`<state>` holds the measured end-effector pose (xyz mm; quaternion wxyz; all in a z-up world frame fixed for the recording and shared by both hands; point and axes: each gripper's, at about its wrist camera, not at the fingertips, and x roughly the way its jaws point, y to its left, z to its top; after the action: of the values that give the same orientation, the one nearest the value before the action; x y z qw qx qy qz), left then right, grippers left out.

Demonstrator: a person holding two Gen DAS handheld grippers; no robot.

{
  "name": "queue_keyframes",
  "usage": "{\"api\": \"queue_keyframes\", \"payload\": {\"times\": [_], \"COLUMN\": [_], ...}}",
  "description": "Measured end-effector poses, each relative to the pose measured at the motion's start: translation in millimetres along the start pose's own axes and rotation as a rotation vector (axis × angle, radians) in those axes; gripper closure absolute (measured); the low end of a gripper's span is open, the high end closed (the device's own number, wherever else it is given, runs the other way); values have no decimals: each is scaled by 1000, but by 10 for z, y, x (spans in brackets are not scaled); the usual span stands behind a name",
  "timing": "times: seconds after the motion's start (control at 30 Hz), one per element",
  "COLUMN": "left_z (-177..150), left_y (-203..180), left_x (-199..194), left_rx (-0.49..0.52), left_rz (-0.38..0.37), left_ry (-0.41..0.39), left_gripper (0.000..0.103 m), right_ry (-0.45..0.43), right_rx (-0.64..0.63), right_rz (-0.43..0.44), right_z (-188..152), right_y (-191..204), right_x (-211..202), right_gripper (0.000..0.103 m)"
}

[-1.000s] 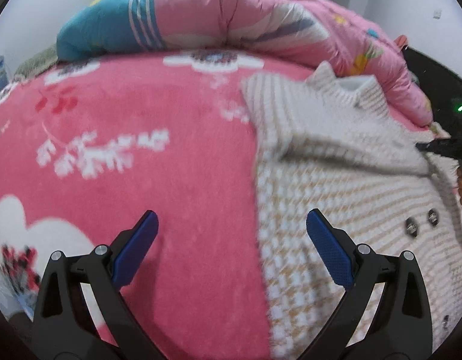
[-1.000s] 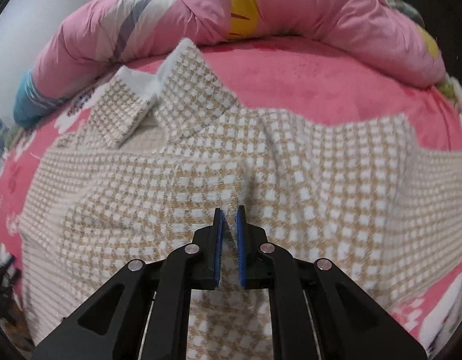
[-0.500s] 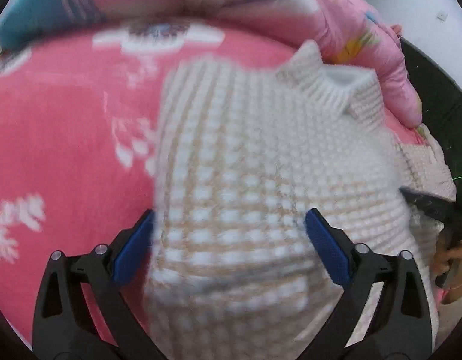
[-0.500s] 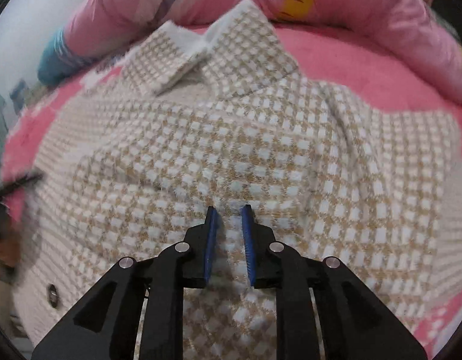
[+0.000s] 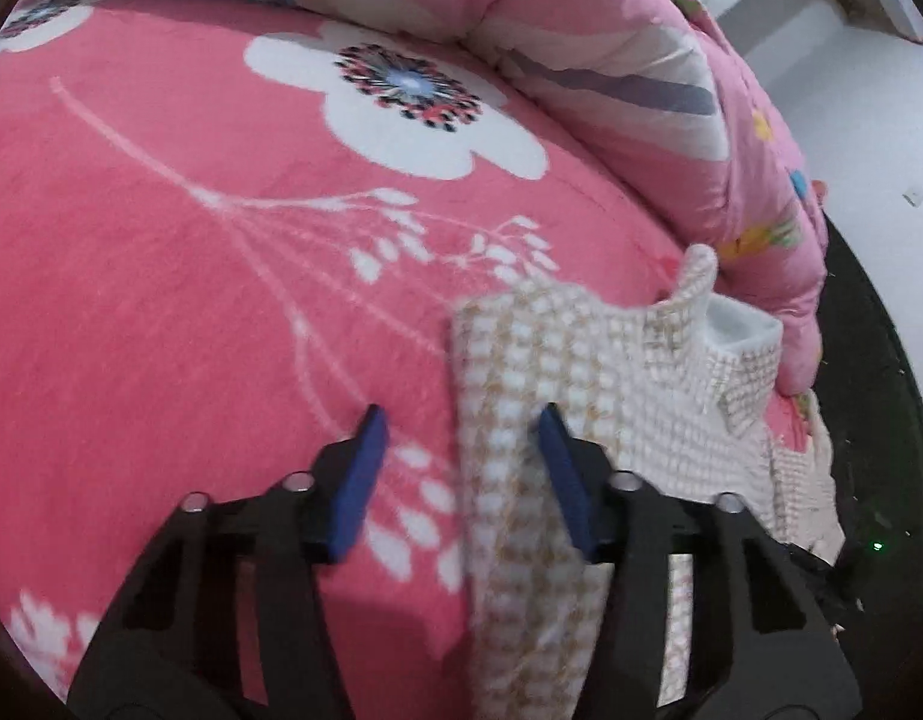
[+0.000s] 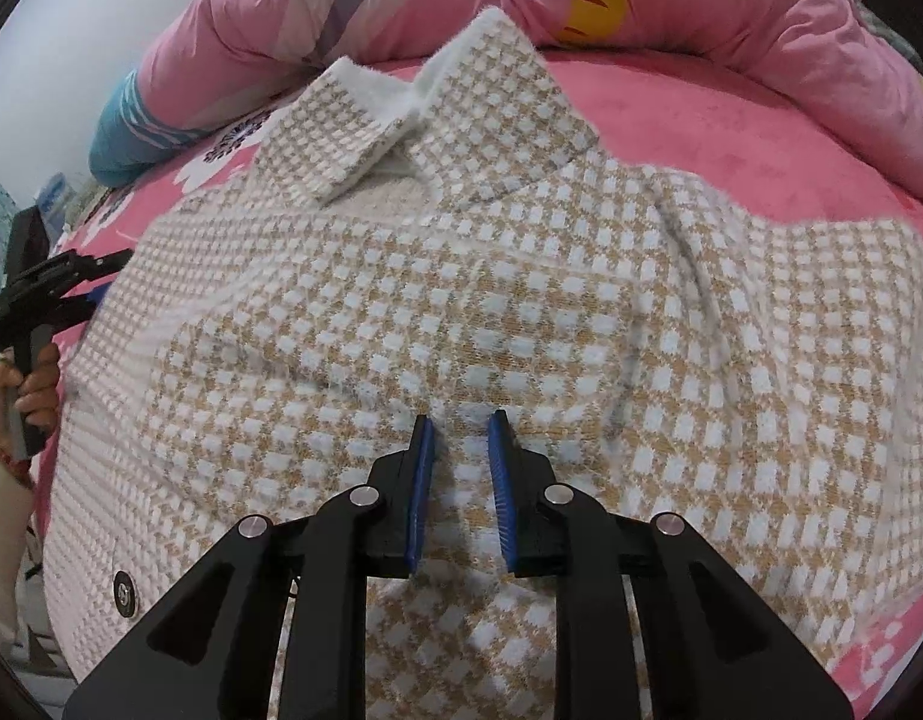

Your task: Fold large clothes

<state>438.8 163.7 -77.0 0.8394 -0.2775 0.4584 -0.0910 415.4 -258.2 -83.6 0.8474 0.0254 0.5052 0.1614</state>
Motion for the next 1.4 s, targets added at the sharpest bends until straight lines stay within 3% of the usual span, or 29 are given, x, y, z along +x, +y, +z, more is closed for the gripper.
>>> {"api": "queue_keyframes", "payload": {"times": [0.13,0.23,0.33,0.4,0.47,0.53,0.63,0.7,0.8,0.9,0.93,1.0,1.07,1.17,1.3,1.37,1.4], "left_z": [10,-21,-76,-159,-175,-157,-141,-134,-206,-420,-514,-674,-726,-670,-725,-743,-754], "left_y": [-37,-73,-342,-625,-664,-515,-411,-444,-623,-828,-841,-737,-702,-743,-1074,-1217,-1252], "left_x": [156,89,-204,-308,-156,151,48,-186,-451,-485,-368,-20,-5,-180,-385,-328,-276], "left_rx": [0,6,141,290,335,311,260,243,300,368,362,344,356,297,397,410,403], "left_rz": [-31,-30,49,161,260,329,305,265,214,131,118,191,182,175,196,199,206], "left_ry": [24,-2,-112,-177,-152,-61,-124,-176,-197,-117,-54,39,-7,-38,-113,-108,-96], "left_gripper": [70,87,93,93,93,88,74,76,76,71,69,67,67,68,49,38,32], "right_ry": [-4,-7,-8,-9,-13,-17,-17,-11,-51,-62,-35,27,24,35,-16,-16,-11], "right_rx": [2,-2,-11,-28,-39,-35,-40,-52,-86,-124,-126,-126,-112,-64,-117,-100,-95], "right_rz": [3,-3,-16,-34,-45,-47,-50,-55,-74,-72,-71,-101,-73,-78,-101,-92,-93], "right_z": [4,10,1,8,13,12,13,25,47,33,20,-21,-9,69,156,206,227], "right_y": [-5,-7,5,30,48,47,53,61,130,208,214,168,113,87,201,213,217], "right_x": [-1,2,-20,-6,12,12,-6,-38,-233,-281,-203,29,47,-107,-281,-202,-126], "right_gripper": [83,83,83,83,83,83,83,83,82,82,82,79,79,78,75,66,54]}}
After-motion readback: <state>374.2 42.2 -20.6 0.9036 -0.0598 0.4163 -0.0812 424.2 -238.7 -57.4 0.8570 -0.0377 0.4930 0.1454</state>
